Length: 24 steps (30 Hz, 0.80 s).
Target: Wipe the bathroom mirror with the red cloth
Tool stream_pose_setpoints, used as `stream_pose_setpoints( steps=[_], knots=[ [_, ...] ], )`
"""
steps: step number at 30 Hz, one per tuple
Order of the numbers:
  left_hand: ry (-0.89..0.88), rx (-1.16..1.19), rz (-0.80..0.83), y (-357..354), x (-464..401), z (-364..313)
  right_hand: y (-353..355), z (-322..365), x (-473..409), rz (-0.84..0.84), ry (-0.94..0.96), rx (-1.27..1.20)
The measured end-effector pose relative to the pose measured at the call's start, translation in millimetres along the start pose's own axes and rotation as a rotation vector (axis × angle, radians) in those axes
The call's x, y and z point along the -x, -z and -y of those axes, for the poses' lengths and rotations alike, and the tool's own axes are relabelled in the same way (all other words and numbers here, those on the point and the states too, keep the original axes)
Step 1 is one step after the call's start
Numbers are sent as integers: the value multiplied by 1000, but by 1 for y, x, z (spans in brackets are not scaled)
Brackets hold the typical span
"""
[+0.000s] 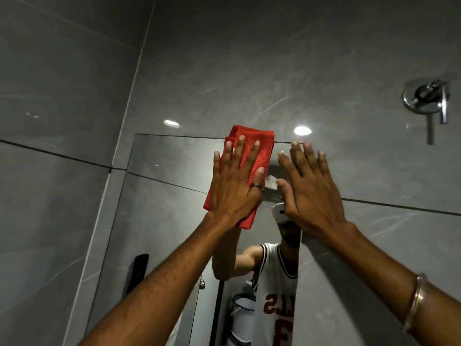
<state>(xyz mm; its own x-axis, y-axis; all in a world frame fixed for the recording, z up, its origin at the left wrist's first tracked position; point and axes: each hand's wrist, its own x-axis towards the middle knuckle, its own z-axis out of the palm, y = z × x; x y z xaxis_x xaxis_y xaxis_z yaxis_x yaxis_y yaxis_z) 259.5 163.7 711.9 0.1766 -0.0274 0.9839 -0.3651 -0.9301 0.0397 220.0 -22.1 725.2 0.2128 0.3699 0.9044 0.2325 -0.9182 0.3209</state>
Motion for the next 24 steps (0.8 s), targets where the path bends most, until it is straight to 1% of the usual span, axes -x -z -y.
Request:
stream_pose_setpoints(
  steps=[2,6,8,11,14,16,20,23,24],
  knots=[
    [10,0,-6,5,1,22,-6,20,-7,-17,72,3],
    [105,-45,-12,18,2,84,-25,64,-23,-117,176,-5],
    [176,-50,-20,27,5,120,-37,80,-30,-109,191,-11],
    [237,-43,-42,41,11,172,-60,108,-42,-84,217,15],
    [320,28,-78,51,14,207,-71,131,-54,-101,227,30],
    [367,66,-86,53,16,216,-71,144,-55,-139,225,15],
    [387,76,-107,49,43,218,-64,165,-33,-188,258,-18],
    [450,95,-98,45,102,224,-61,181,5,-106,258,-78],
    [470,98,-75,41,133,224,-61,188,23,-66,263,-92]
  ],
)
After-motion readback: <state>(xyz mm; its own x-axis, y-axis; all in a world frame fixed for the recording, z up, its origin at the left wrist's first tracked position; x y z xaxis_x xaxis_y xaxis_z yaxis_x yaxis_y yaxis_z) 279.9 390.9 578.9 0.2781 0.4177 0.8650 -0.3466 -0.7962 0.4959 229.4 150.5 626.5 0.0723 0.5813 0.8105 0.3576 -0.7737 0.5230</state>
